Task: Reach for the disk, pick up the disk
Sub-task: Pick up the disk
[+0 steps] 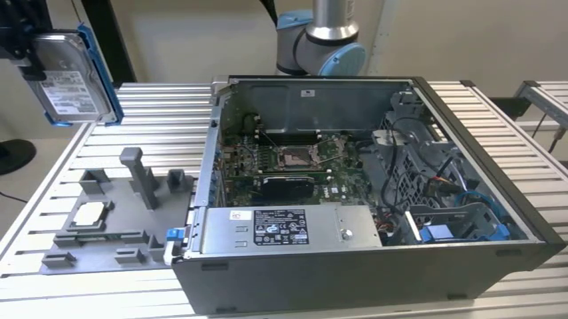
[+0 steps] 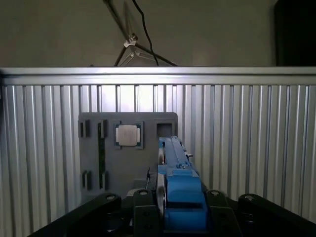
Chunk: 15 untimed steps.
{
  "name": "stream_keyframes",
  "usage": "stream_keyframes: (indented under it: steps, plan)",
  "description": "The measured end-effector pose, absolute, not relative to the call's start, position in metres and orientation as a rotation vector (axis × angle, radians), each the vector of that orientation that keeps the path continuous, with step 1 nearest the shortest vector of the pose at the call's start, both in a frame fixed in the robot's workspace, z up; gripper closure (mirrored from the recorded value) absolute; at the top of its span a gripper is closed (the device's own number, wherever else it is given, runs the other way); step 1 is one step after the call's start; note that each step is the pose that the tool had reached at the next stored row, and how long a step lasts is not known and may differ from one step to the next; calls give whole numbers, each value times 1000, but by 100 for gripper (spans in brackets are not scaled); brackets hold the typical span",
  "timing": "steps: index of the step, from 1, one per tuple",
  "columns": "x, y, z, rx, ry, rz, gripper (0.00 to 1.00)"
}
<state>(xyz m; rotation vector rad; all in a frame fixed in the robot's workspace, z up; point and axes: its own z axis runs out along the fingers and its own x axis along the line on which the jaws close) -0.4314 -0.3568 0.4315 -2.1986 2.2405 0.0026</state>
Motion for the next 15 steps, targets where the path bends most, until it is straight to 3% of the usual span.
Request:
stream_keyframes:
  steps: [15]
  plan:
    - [-431, -357, 470, -2199, 2240, 3, 100]
